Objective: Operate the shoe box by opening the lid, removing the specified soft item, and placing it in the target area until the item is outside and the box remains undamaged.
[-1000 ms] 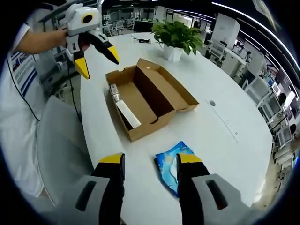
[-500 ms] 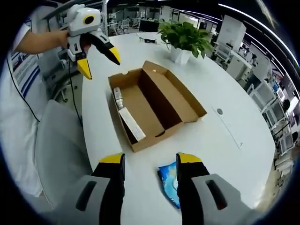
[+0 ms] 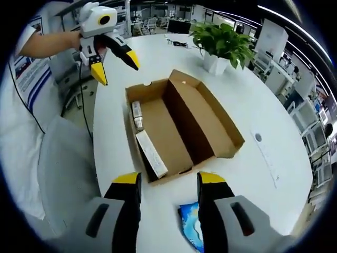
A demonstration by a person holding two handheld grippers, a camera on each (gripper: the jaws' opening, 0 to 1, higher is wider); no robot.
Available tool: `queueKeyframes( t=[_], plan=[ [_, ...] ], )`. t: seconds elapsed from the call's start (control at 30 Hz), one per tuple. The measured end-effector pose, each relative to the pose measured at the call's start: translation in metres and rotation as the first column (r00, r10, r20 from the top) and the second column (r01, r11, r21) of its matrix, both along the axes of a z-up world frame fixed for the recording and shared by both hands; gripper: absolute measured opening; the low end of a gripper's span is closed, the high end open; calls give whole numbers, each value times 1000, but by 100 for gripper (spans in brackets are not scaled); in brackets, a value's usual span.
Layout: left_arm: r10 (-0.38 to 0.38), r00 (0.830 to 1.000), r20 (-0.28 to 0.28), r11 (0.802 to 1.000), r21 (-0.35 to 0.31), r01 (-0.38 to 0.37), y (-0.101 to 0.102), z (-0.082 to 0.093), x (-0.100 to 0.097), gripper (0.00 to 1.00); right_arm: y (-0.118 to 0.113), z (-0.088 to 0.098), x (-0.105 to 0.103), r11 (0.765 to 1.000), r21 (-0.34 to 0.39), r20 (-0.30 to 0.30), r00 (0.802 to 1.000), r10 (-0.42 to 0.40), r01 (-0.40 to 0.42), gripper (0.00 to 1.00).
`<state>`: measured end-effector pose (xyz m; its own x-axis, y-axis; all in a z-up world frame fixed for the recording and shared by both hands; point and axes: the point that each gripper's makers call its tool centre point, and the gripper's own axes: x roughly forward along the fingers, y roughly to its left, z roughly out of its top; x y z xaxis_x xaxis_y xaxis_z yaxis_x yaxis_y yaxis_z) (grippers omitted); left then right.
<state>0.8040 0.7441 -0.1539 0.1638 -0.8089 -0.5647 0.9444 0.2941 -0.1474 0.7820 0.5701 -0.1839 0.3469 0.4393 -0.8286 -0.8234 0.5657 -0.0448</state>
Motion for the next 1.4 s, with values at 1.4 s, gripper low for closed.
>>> queueKeyframes(
  t=[1.4],
  plan=[
    [91, 992, -90, 996, 8, -90, 32, -31, 24, 47, 31, -83, 10, 959, -45, -242, 934, 262, -281, 34]
  ],
)
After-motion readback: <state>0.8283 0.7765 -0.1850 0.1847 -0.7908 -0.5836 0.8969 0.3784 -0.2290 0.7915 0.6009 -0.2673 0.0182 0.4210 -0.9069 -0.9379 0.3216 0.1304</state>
